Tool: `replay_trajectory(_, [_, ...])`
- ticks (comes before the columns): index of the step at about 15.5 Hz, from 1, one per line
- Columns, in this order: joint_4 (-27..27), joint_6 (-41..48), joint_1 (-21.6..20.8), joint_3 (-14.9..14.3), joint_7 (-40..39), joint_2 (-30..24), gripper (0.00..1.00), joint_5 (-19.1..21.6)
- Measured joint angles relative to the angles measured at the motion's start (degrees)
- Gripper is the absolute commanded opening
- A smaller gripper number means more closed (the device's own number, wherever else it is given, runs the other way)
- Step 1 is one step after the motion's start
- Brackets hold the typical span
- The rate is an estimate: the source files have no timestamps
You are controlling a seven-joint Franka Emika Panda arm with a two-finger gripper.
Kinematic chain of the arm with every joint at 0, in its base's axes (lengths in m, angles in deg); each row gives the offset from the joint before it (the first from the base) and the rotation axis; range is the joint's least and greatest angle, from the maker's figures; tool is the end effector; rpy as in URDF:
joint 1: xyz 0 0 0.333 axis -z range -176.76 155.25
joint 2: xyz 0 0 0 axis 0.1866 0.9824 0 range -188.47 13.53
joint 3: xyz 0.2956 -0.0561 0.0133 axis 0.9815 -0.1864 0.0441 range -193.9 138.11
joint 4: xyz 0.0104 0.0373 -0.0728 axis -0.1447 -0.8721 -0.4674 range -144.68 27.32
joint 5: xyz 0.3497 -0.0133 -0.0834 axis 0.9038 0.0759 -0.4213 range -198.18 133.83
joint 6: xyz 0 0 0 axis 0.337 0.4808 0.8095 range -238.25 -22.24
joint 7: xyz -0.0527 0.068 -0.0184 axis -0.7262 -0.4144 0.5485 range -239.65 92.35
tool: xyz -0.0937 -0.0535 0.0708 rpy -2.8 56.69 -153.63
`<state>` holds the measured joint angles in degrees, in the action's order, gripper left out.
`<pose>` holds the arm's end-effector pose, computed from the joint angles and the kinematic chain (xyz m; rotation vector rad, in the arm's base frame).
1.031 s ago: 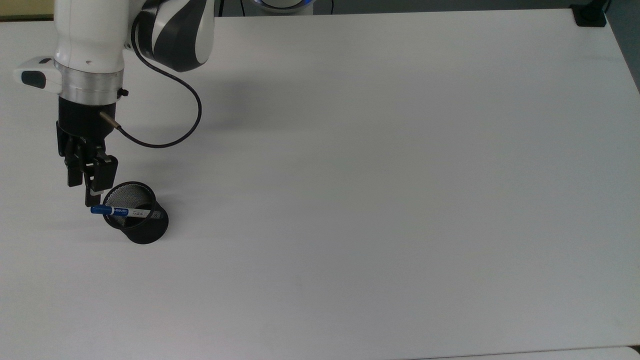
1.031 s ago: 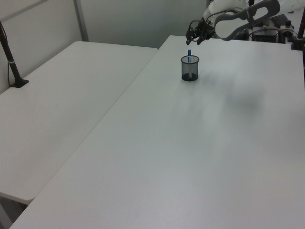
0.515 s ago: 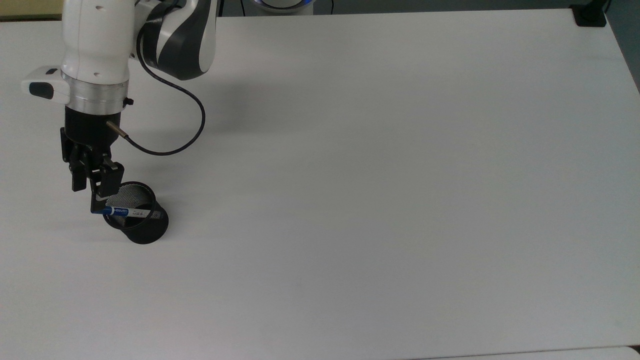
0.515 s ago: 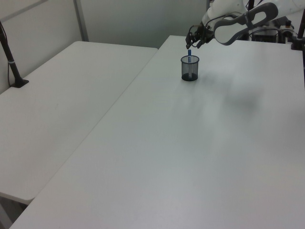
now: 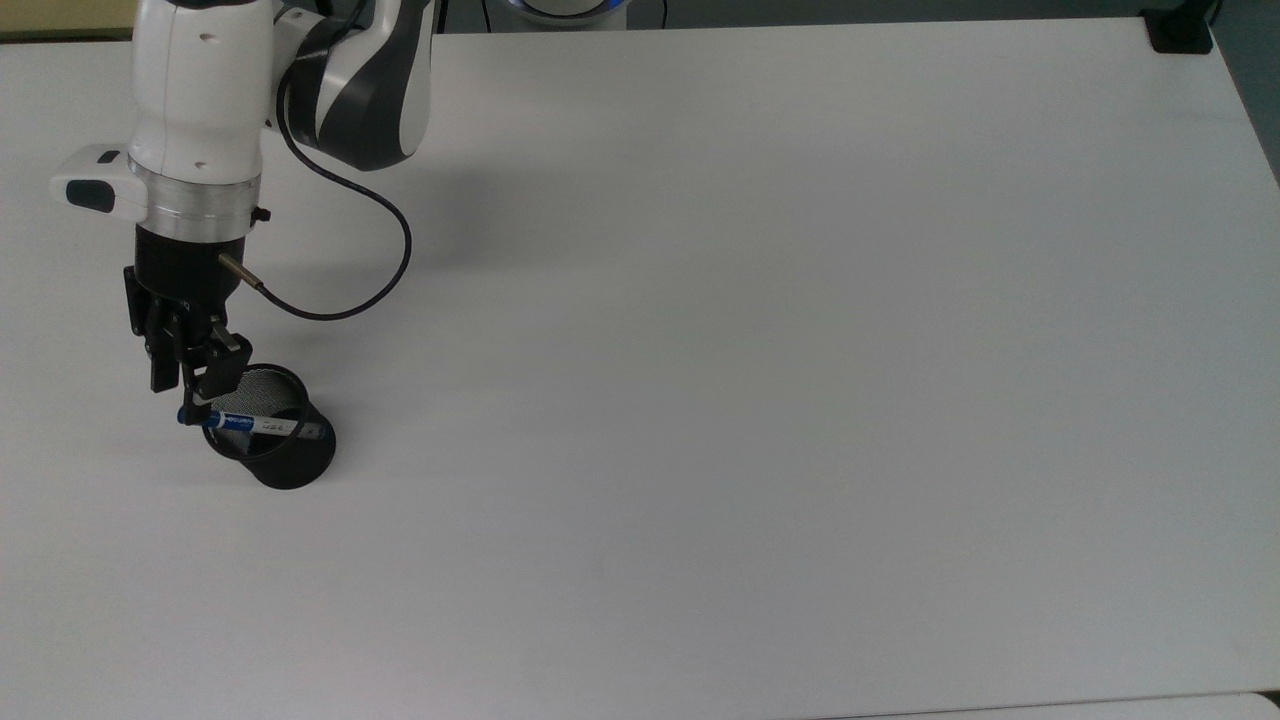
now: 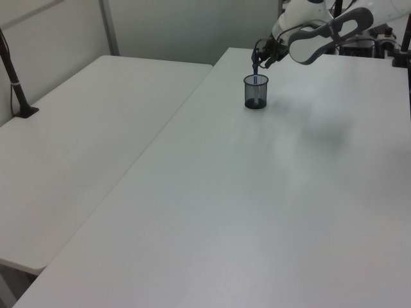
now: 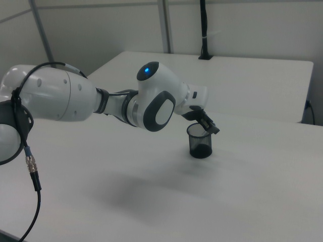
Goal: Remove the marker
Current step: 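Lower the gripper and close it on the blue-capped marker, then lift the marker up and out of the mesh cup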
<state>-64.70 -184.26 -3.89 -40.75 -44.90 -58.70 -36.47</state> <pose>0.6663 -0.2101 0.3799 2.7072 -1.0198 0.9752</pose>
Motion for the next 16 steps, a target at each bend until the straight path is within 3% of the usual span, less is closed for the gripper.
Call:
replay_trajectory(9, [0.33,-0.53,0.03,0.00,0.08,0.62,0.08,-1.74])
replay_trajectory(16, [1.22,-0.78,0.01,0.00,2.34,0.59,0.08,-1.74])
